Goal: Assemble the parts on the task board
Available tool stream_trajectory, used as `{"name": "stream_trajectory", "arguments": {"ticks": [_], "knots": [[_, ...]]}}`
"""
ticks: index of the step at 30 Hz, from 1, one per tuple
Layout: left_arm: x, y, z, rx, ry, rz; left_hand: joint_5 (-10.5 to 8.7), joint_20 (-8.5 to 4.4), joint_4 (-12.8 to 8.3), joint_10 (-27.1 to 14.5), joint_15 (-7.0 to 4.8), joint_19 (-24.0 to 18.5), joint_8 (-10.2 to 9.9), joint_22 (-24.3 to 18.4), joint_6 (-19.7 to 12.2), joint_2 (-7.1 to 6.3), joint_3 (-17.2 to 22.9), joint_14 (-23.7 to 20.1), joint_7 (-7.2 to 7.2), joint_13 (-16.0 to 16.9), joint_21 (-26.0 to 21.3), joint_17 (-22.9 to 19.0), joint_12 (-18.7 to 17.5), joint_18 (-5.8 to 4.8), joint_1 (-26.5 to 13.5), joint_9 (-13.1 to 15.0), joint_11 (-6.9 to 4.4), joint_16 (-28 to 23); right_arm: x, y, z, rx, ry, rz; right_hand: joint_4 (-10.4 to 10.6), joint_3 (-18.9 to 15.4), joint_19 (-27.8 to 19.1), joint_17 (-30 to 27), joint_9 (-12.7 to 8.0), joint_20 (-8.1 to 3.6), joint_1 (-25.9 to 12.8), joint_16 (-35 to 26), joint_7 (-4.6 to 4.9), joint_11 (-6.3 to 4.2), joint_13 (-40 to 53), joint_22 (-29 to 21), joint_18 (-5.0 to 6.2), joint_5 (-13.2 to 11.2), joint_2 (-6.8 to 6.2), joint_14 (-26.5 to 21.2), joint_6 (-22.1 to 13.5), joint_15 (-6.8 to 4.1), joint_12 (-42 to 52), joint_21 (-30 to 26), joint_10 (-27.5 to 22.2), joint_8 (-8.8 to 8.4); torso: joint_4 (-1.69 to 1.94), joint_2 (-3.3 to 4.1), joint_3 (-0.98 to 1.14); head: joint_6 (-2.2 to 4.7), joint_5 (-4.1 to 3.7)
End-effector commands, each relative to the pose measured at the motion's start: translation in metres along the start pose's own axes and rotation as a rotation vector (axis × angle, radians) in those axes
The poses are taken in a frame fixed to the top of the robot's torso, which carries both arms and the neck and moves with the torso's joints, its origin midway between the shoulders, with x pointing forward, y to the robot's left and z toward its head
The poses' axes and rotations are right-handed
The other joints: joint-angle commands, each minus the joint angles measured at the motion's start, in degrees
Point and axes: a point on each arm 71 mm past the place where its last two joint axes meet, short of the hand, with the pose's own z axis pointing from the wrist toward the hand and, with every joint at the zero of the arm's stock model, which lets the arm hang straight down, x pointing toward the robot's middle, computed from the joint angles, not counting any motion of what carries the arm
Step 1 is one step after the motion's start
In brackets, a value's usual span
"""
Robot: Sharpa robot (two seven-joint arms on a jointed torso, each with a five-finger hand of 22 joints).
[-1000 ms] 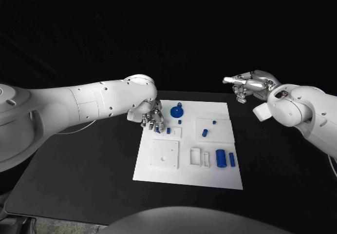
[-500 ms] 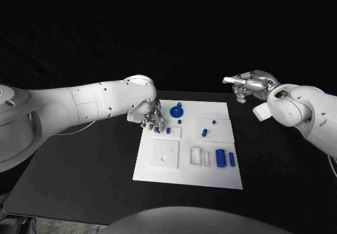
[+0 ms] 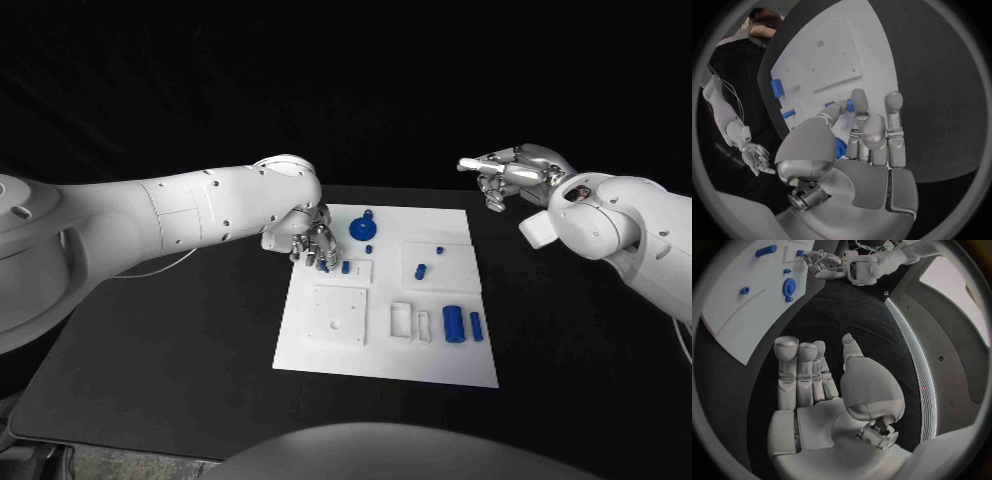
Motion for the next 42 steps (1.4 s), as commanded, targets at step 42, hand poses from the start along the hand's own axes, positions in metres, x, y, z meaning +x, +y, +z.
{"name": "stream_trajectory", "arguments": {"ticks": [42], "knots": [[0.0052, 0.0046, 0.0049, -0.026, -0.028, 0.008, -11.24, -0.39, 3.5, -0.3, -0.65, 0.8, -0.5, 0.9, 2.3, -4.83, -2.5, -0.2, -2.30, 0.4, -1.7, -0.9, 0.0, -0.94, 1.0, -3.0, -0.62, -0.8, 0.0034, -0.0014, 0.0002, -0.005, 0.022, -0.003, -0.5, 0.0, 2.6, -0.1, -0.1, -0.17, 0.3, -0.4, -0.03, -0.08, 0.0, 4.3, 0.60, 0.1, 0.44, 0.0, 0.2, -0.29, -0.4, -0.5, 0.4, -0.14, 0.00, -0.01, -0.03, -0.04, -0.31]]}}
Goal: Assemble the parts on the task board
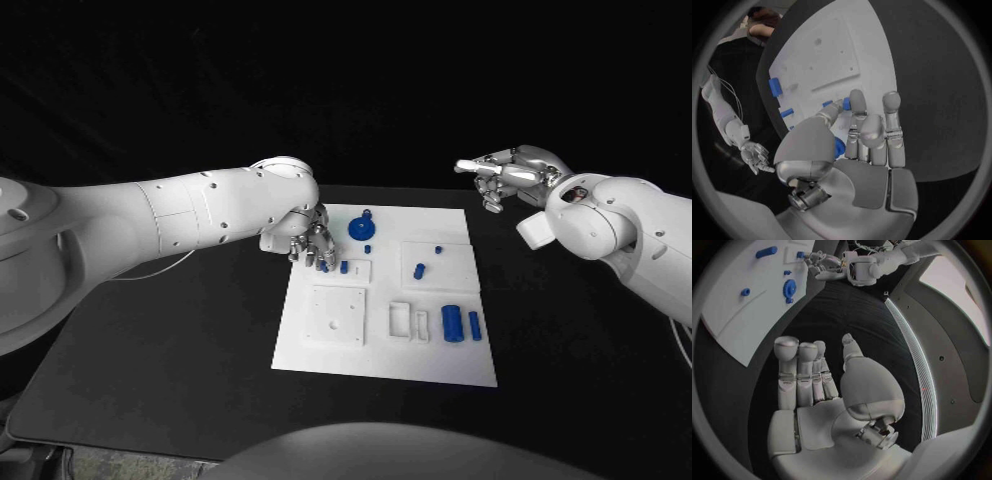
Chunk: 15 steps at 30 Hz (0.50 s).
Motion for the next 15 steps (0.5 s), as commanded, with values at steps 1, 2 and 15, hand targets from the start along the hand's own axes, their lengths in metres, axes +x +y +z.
{"name": "stream_trajectory", "arguments": {"ticks": [1, 2, 15], "knots": [[0.0045, 0.0020, 0.0034, -0.017, -0.011, 0.018, -1.96, -0.02, 2.0, 0.3, -0.33, 0.4, 0.0, 0.9, 0.1, -1.43, -1.2, 0.1, -0.12, 0.1, -0.5, -0.1, 0.0, -1.16, 0.0, -0.5, 0.14, -0.3, 0.0016, 0.0007, 0.0002, -0.008, 0.015, -0.005, -0.3, -0.1, 2.6, 0.0, -0.1, -0.17, 0.3, -0.4, -0.03, -0.08, 0.0, 4.3, 0.60, 0.1, 0.44, 0.0, 0.2, -0.29, -0.4, -0.2, 0.4, -0.14, 0.01, -0.01, -0.03, 0.01, -0.06], [0.0045, 0.0023, 0.0033, -0.018, -0.011, 0.019, -2.46, -0.03, 2.4, 0.3, -0.32, 0.5, 0.0, 0.9, 0.2, -1.62, -1.4, 0.1, -0.12, 0.1, -0.5, -0.1, 0.1, -1.18, 0.0, -0.6, 0.14, -0.3, 0.0016, 0.0007, 0.0002, -0.008, 0.015, -0.005, -0.3, -0.1, 2.6, 0.0, -0.1, -0.17, 0.3, -0.4, -0.03, -0.08, 0.0, 4.3, 0.60, 0.1, 0.44, 0.0, 0.2, -0.29, -0.4, -0.2, 0.4, -0.14, 0.01, -0.01, -0.02, 0.01, -0.06], [0.0046, 0.0045, 0.0030, -0.022, -0.017, 0.018, -11.54, -0.06, 9.0, 0.3, -0.29, 0.7, 0.3, 1.0, 0.9, -4.78, -3.4, 0.1, 0.06, 0.2, -0.8, -0.2, 0.2, -1.26, 0.4, -0.3, 0.27, -0.4, 0.0016, 0.0003, 0.0001, -0.007, 0.014, -0.004, -0.3, -0.1, 2.6, -0.1, -0.1, -0.15, 0.3, -0.4, -0.01, -0.06, -0.1, 4.2, 0.63, 0.2, 0.37, 0.0, 0.1, -0.27, -0.4, -0.5, 0.3, -0.14, -0.02, 0.00, 0.00, 0.05, -0.04]]}}
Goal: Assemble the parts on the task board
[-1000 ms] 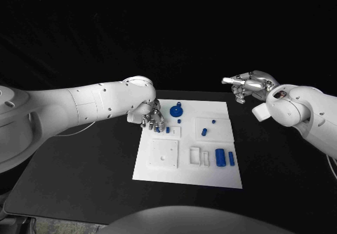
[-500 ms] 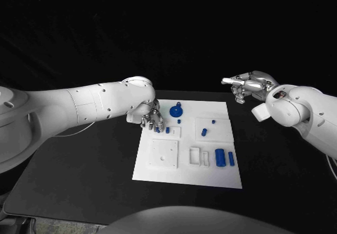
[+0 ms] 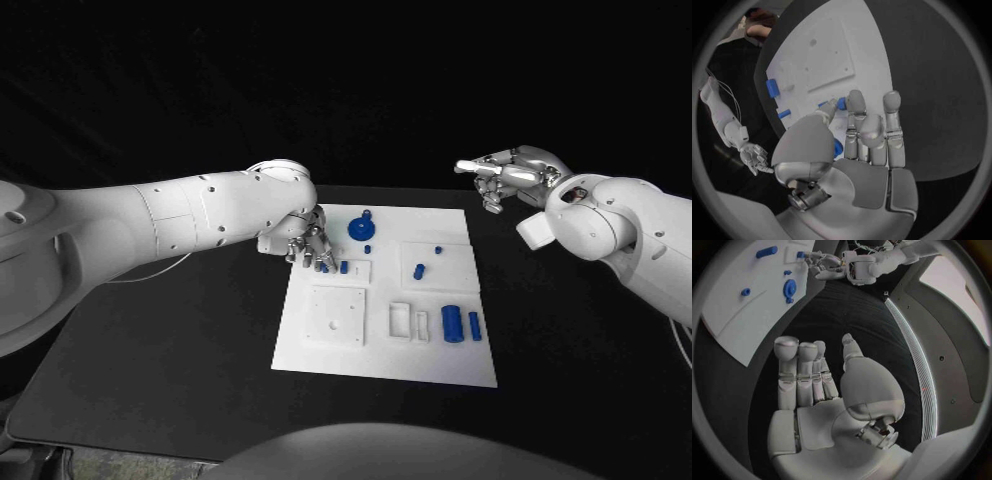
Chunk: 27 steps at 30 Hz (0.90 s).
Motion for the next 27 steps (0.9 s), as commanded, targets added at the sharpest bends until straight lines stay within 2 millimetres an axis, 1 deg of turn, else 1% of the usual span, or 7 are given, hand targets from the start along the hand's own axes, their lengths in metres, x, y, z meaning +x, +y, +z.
{"name": "stream_trajectory", "arguments": {"ticks": [1, 3, 9, 18, 21, 23, 27], "knots": [[0.0024, 0.0007, 0.0014, -0.010, -0.005, 0.009, -2.46, 0.12, 1.2, 0.3, -0.29, 0.5, 0.2, 1.0, 0.2, -0.88, -0.2, 0.1, 0.17, 0.1, -0.3, 0.0, 0.2, -0.35, -0.3, 0.2, 0.21, -0.2, 0.0016, 0.0005, 0.0002, -0.008, 0.014, -0.004, -0.3, -0.1, 2.6, -0.1, -0.1, -0.15, 0.3, -0.2, -0.01, -0.06, -0.1, 4.2, 0.64, 0.2, 0.37, 0.0, 0.1, -0.27, -0.4, -0.2, 0.3, -0.14, -0.02, -0.01, 0.02, 0.02, 0.01], [0.0023, 0.0014, 0.0014, -0.010, -0.007, 0.007, -3.41, 0.14, 2.2, 0.3, -0.27, 0.5, 0.2, 1.0, 0.2, -1.37, -0.2, 0.1, 0.27, 0.1, -0.3, -0.1, 0.2, -0.36, -0.3, 0.4, 0.25, -0.2, 0.0016, 0.0004, 0.0001, -0.007, 0.013, -0.004, -0.3, -0.1, 2.6, -0.1, -0.1, -0.15, 0.3, -0.2, -0.01, -0.06, -0.1, 4.2, 0.64, 0.2, 0.37, 0.0, 0.1, -0.27, -0.4, -0.2, 0.3, -0.14, 0.00, -0.02, 0.02, 0.01, 0.03], [0.0018, 0.0029, 0.0013, -0.012, -0.013, 0.002, -5.81, 0.17, 3.6, 0.2, -0.23, 0.5, 0.2, 1.0, 0.2, -2.20, -0.7, 0.1, 0.41, 0.1, -0.4, -0.3, 0.2, -0.34, -0.9, 0.7, 0.36, -0.4, 0.0013, 0.0000, -0.0002, -0.006, 0.012, -0.005, -0.3, -0.1, 2.6, -0.1, -0.1, -0.15, 0.3, -0.2, -0.01, -0.06, -0.1, 4.2, 0.64, 0.2, 0.37, 0.0, 0.1, -0.27, -0.4, -0.2, 0.3, -0.14, -0.01, 0.01, 0.02, 0.10, -0.01], [0.0009, 0.0059, 0.0011, -0.013, -0.026, -0.010, -6.04, 0.16, 4.4, 0.1, -0.24, 0.5, 0.0, 1.0, -0.1, -2.60, -0.9, 0.0, 0.55, 0.0, -0.5, -0.6, 0.1, -0.28, -1.1, 0.8, 0.42, -0.6, 0.0012, -0.0011, -0.0006, -0.004, 0.012, -0.004, -0.3, -0.1, 2.6, -0.1, -0.1, -0.15, 0.3, -0.2, -0.01, -0.06, -0.1, 4.2, 0.64, 0.2, 0.37, 0.0, 0.1, -0.27, -0.4, -0.2, 0.3, -0.14, 0.00, 0.00, 0.01, 0.24, -0.03], [0.0008, 0.0068, 0.0009, -0.006, -0.030, -0.015, -6.07, 0.21, 4.3, -0.2, -0.17, 0.4, -0.3, 0.9, -0.8, -2.80, -1.2, -0.1, 0.82, 0.1, -0.6, -1.1, 0.1, -0.25, -0.9, 0.2, 0.54, -1.0, 0.0013, -0.0016, -0.0008, -0.003, 0.012, -0.004, -0.3, -0.1, 2.6, -0.1, -0.1, -0.15, 0.3, -0.2, -0.01, -0.06, -0.1, 4.2, 0.64, 0.2, 0.37, 0.0, 0.1, -0.27, -0.4, -0.2, 0.3, -0.14, -0.01, -0.01, -0.01, 0.23, -0.08], [0.0010, 0.0077, 0.0006, 0.000, -0.032, -0.020, -6.05, 0.30, 4.0, -0.5, -0.06, 0.3, -0.3, 0.9, -1.6, -2.80, -1.4, -0.2, 1.11, 0.1, -0.7, -1.4, 0.1, -0.17, -0.8, -1.4, 0.69, -1.2, 0.0013, -0.0024, -0.0009, -0.002, 0.012, -0.004, -0.3, -0.1, 2.6, -0.1, -0.1, -0.15, 0.3, -0.2, -0.01, -0.06, -0.1, 4.2, 0.64, 0.2, 0.37, 0.0, 0.1, -0.27, -0.4, -0.2, 0.3, -0.14, -0.01, -0.01, -0.01, 0.24, -0.09], [0.0018, 0.0094, -0.0006, 0.015, -0.030, -0.033, -5.87, 0.51, 3.2, -1.0, 0.16, 0.2, 0.2, 1.0, -3.0, -2.59, -1.6, -0.5, 1.78, 0.1, -0.9, -2.1, 0.3, 0.03, -0.6, -8.8, 1.01, -1.5, 0.0022, -0.0044, -0.0012, 0.001, 0.014, -0.002, -0.3, -0.1, 2.6, -0.1, -0.1, -0.15, 0.3, -0.2, -0.01, -0.06, -0.1, 4.2, 0.64, 0.2, 0.37, 0.0, 0.1, -0.27, -0.4, -0.2, 0.3, -0.14, 0.03, -0.02, 0.01, 0.30, -0.18]]}}
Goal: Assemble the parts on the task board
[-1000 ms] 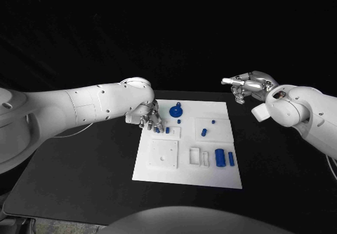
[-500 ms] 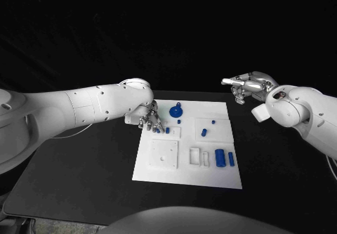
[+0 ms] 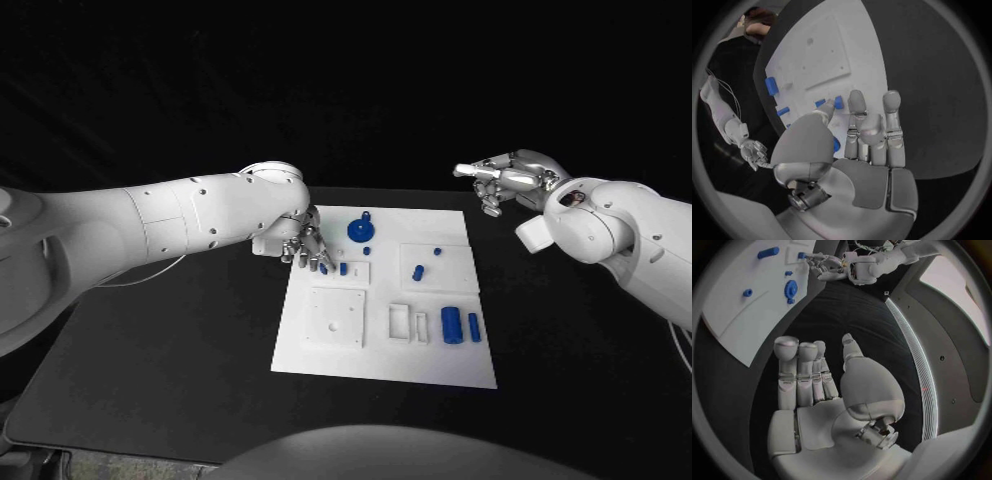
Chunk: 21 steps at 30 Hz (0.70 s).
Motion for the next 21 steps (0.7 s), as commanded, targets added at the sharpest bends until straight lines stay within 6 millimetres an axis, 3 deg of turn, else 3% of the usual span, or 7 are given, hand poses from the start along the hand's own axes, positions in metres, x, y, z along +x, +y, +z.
{"name": "stream_trajectory", "arguments": {"ticks": [1, 2, 4, 9, 14, 21], "knots": [[0.0029, 0.0002, 0.0006, 0.021, -0.003, -0.014, 0.02, 0.40, -0.7, -0.5, 0.15, 0.0, 0.4, 1.0, -0.7, -0.33, -0.2, -0.5, 0.27, 0.0, -0.3, -0.2, 0.3, 0.07, 0.0, -3.9, 0.14, -0.2, 0.0019, -0.0013, -0.0002, -0.004, 0.014, -0.004, -0.3, -0.1, 2.6, -0.1, -0.1, -0.15, 0.3, -0.2, -0.01, -0.06, -0.1, 4.2, 0.64, 0.2, 0.37, 0.0, 0.1, -0.27, -0.4, -0.2, 0.3, -0.14, 0.03, -0.01, 0.02, 0.05, -0.05], [0.0030, 0.0005, 0.0002, 0.026, -0.002, -0.020, 0.15, 0.42, -0.8, -0.6, 0.17, 0.0, 0.4, 1.0, -0.9, -0.30, -0.2, -0.5, 0.35, 0.0, -0.3, -0.3, 0.3, 0.10, 0.1, -4.7, 0.14, -0.3, 0.0021, -0.0018, -0.0003, -0.003, 0.014, -0.003, -0.3, -0.1, 2.6, -0.1, -0.1, -0.15, 0.3, -0.2, -0.01, -0.06, -0.1, 4.2, 0.64, 0.2, 0.37, 0.0, 0.1, -0.27, -0.4, -0.2, 0.3, -0.14, 0.05, -0.01, 0.02, 0.18, -0.01], [0.0031, 0.0013, -0.0008, 0.038, -0.001, -0.032, 0.21, 0.66, -1.1, -0.8, 0.45, -0.1, 0.6, 1.0, -2.1, -0.17, -0.2, -0.7, 0.92, 0.0, -0.4, -0.5, 0.5, 0.29, 0.1, -10.1, 0.39, -0.3, 0.0027, -0.0026, -0.0003, -0.002, 0.015, -0.002, -0.3, -0.1, 2.6, -0.1, -0.1, -0.15, 0.3, -0.2, -0.01, -0.06, -0.1, 4.2, 0.64, 0.2, 0.37, 0.0, 0.1, -0.27, -0.4, -0.2, 0.3, -0.14, 0.04, 0.00, 0.03, 0.20, -0.01], [0.0026, 0.0031, -0.0026, 0.074, -0.008, -0.078, 0.57, 1.01, -1.1, -0.9, 0.70, -0.1, 1.4, 1.0, -4.5, 0.00, -0.1, -0.7, 1.85, -0.1, -0.3, -0.4, 0.7, 0.72, 0.0, -18.8, 0.80, 0.0, 0.0039, -0.0040, -0.0003, 0.000, 0.016, -0.001, -0.3, -0.1, 2.6, -0.1, -0.1, -0.15, 0.3, -0.2, -0.01, -0.06, -0.1, 4.2, 0.64, 0.2, 0.37, 0.0, 0.1, -0.27, -0.4, -0.2, 0.3, -0.14, 0.03, 0.00, 0.02, 0.53, 0.14], [0.0032, 0.0017, -0.0034, 0.102, -0.002, -0.109, 0.72, 1.07, -1.1, -0.9, 0.79, 0.0, 2.1, 1.0, -5.2, 0.15, 0.0, -0.6, 2.14, -0.1, -0.2, -0.3, 0.9, 0.82, 0.1, -22.8, 0.90, 0.2, 0.0043, -0.0044, -0.0003, 0.000, 0.017, 0.000, -0.3, -0.1, 2.6, -0.1, -0.1, -0.15, 0.3, -0.2, -0.01, -0.06, -0.1, 4.2, 0.64, 0.2, 0.37, 0.0, 0.1, -0.27, -0.4, -0.2, 0.3, -0.14, 0.02, 0.02, 0.00, 0.46, 0.05], [0.0039, -0.0016, -0.0040, 0.129, 0.005, -0.139, 1.60, 1.02, -2.4, -0.6, 0.73, 0.1, 3.2, 1.0, -4.5, 2.00, 0.4, -0.4, 1.97, -0.2, -0.1, -0.1, 0.8, 0.77, 1.1, -24.1, 0.80, 0.5, 0.0045, -0.0047, -0.0003, 0.000, 0.018, 0.000, -0.3, -0.1, 2.6, -0.1, -0.1, -0.15, 0.3, -0.2, -0.01, -0.06, -0.1, 4.2, 0.64, 0.2, 0.37, 0.0, 0.1, -0.27, -0.4, -0.2, 0.3, -0.14, -0.02, 0.00, 0.05, 0.44, 0.04]]}}
